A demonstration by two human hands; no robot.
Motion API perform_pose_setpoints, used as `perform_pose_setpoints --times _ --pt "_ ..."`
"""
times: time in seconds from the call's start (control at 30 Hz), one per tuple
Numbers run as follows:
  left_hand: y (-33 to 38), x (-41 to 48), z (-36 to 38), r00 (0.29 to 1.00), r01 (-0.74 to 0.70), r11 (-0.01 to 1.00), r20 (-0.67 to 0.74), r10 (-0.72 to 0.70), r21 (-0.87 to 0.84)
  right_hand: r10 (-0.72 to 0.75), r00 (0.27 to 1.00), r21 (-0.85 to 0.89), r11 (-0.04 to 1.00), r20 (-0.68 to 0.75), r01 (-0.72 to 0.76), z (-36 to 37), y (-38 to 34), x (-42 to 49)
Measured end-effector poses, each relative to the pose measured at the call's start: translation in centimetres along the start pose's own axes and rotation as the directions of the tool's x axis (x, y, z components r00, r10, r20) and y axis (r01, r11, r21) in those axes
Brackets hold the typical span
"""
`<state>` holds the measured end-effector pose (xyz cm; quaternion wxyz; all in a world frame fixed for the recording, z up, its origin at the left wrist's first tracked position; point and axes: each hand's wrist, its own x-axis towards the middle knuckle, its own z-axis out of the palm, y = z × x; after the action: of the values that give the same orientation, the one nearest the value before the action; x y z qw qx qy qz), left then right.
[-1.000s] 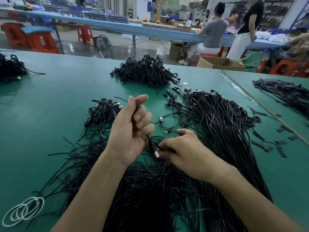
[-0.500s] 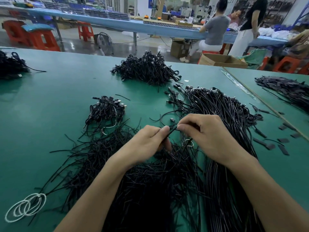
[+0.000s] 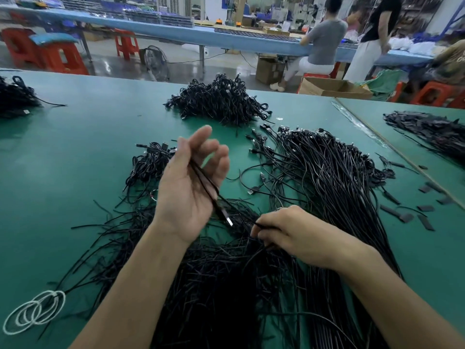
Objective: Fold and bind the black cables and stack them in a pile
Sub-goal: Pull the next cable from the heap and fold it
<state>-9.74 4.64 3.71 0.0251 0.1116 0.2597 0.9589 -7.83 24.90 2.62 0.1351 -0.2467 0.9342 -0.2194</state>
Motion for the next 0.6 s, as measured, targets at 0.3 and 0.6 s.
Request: perform_pose_setpoints --times 0.3,0.6 --pt "-2.2 -0.2 -1.9 0.999 0.002 0.186 0.006 -0.041 0.982 -0.044 0.930 -0.094 0.995 -0.364 0.010 -2.9 -1.5 0.3" --pt "-0.5 -1.1 -0.7 0.787 0.392 0.579 0.064 -0.613 0.715 -0.140 0.910 -0.208 0.976 -0.390 0.061 -3.2 -1.2 0.9"
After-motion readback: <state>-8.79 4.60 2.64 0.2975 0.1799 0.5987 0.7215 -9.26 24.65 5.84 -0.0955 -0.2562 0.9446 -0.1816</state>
